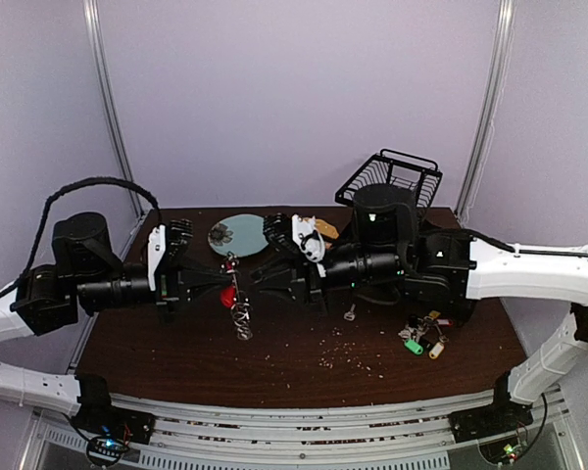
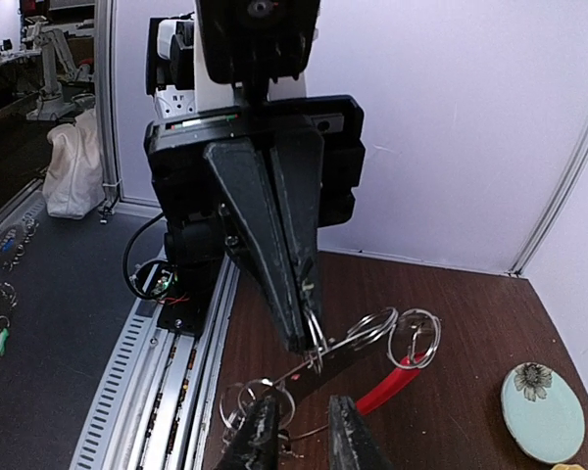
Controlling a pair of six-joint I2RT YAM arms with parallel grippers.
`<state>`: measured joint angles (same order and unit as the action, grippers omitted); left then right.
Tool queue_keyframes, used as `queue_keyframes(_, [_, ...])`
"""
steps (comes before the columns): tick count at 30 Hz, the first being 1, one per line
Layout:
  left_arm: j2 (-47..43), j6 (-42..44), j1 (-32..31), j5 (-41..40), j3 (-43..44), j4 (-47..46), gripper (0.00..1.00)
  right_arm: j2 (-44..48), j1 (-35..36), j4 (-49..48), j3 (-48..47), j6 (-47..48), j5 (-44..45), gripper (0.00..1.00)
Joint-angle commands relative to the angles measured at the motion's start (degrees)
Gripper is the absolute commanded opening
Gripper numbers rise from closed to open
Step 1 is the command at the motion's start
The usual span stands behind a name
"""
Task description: Put the keys on the keyring
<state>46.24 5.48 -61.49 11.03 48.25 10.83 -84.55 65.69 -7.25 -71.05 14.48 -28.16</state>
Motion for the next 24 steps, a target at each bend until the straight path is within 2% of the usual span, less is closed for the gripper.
queue_keyframes(1, [2.1, 3.2, 0.2, -1.2, 3.6, 4.6, 0.00, -1.3, -0.2, 7.8, -4.3, 6.1, 0.9, 0.20])
queue_keyframes(5, [2.7, 4.2, 0.2, -0.7, 4.5, 5.2, 0.00, -2.6, -0.2, 7.3, -6.0, 6.6, 0.0, 0.21])
queue_keyframes(19, [3.5, 4.6, 0.2, 1.4, 4.8, 5.1, 0.00, -6.0, -0.1, 7.2, -8.3, 6.5, -1.9, 0.05])
queue_keyframes(21, [3.7, 4.6, 0.2, 1.7, 4.8, 5.3, 0.00, -6.2, -0.1, 7.3, -8.4, 6.4, -1.9, 0.00])
queue_keyframes(24, [4.1, 4.7, 0.2, 2.2, 4.9, 5.9, 0.00, -6.2, -0.1, 8.3, -9.1, 6.2, -3.6, 0.00])
